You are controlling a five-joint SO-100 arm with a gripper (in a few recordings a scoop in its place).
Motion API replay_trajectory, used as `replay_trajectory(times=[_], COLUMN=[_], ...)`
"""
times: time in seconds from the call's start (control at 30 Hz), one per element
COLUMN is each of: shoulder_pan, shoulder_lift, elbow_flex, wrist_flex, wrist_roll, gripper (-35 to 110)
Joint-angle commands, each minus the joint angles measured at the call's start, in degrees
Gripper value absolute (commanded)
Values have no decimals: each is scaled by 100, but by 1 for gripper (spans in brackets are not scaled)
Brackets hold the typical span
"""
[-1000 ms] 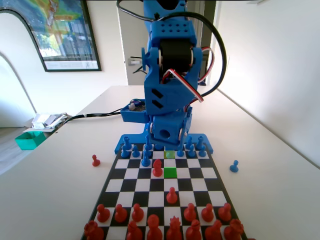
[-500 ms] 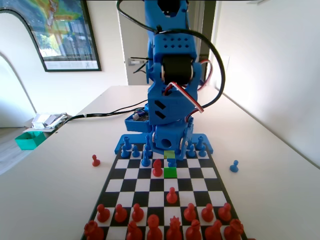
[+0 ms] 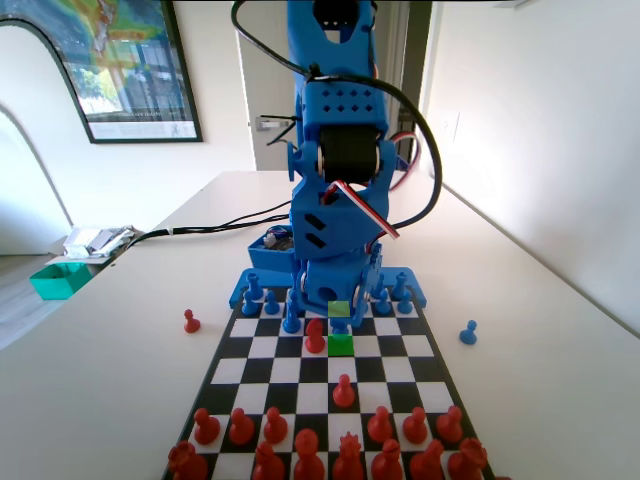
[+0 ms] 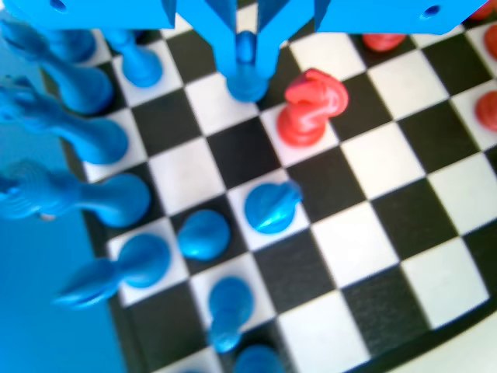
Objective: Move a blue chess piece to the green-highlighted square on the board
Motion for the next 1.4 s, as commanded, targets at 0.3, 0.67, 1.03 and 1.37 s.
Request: replay_trajectory(times=[0.3,0.67,1.03,1.37], shoulder_pan=[-53,9,26,53], shoulder_lift=[70,70,79,185], elbow_flex=[-457,0,9,-352], wrist_flex=[123,-396,-439,97], wrist_roll=[44,-123,35,-18], gripper=[1,1,9,11])
